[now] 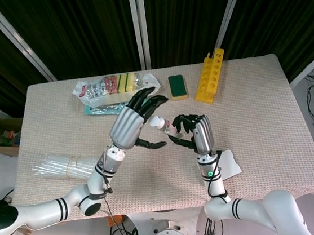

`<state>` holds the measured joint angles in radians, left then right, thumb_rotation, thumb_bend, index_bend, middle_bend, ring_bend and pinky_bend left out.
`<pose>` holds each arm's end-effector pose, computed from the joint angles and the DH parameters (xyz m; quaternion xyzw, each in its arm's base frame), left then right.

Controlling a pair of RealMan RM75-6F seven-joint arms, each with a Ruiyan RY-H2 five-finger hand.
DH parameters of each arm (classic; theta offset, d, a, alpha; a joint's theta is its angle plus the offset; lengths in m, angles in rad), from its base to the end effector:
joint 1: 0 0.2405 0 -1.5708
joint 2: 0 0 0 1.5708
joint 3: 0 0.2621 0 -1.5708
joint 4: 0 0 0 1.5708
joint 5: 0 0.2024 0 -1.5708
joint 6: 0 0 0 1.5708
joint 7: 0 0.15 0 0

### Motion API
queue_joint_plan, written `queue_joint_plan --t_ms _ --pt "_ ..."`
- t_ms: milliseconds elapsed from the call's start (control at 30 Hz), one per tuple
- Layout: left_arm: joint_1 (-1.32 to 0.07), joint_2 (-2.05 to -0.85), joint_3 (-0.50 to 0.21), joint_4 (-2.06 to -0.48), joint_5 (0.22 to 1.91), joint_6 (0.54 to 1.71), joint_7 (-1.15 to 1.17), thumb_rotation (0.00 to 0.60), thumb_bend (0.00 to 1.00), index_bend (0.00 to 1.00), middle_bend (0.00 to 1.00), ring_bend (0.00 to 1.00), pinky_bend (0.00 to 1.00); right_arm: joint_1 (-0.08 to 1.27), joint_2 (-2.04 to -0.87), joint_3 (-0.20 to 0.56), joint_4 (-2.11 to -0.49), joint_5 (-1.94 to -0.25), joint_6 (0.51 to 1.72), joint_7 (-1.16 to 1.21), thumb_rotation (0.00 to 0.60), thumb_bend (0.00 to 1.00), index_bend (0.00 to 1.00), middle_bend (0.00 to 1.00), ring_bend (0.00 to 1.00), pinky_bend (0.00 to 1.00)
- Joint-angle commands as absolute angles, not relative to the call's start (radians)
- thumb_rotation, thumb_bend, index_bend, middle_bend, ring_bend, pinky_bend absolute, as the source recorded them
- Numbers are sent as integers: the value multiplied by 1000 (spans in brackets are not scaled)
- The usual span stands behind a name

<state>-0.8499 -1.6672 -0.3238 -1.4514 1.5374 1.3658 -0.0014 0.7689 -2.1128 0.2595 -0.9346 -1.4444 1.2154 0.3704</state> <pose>-0.0230 0.3482 0.0409 -0.6138 -0.2541 -0.6892 0.2892 -0.0785 -0.3330 -0.1103 0.5721 -0.4849 0.6139 0.2465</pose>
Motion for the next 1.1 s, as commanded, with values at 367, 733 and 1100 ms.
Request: queue_joint_plan --t_ms 367,733,1100 --pt "-585 -1366 -302 -1586 1289 1342 -118 0 0 100 156 96 157 684 -1761 240 -1128 -1295 1005 134 600 345 798 786 623 753" --pt "-470 -1306 -208 -1600 1361 1411 -121 0 0 100 155 96 156 690 -1564 190 -1329 -1162 831 -63 600 0 0 0 0 0" --pt "-312 -1271 -66 -1655 1466 1561 100 0 0 100 147 95 156 384 -1303 35 -1653 -1193 1290 -330 600 0 0 0 0 0"
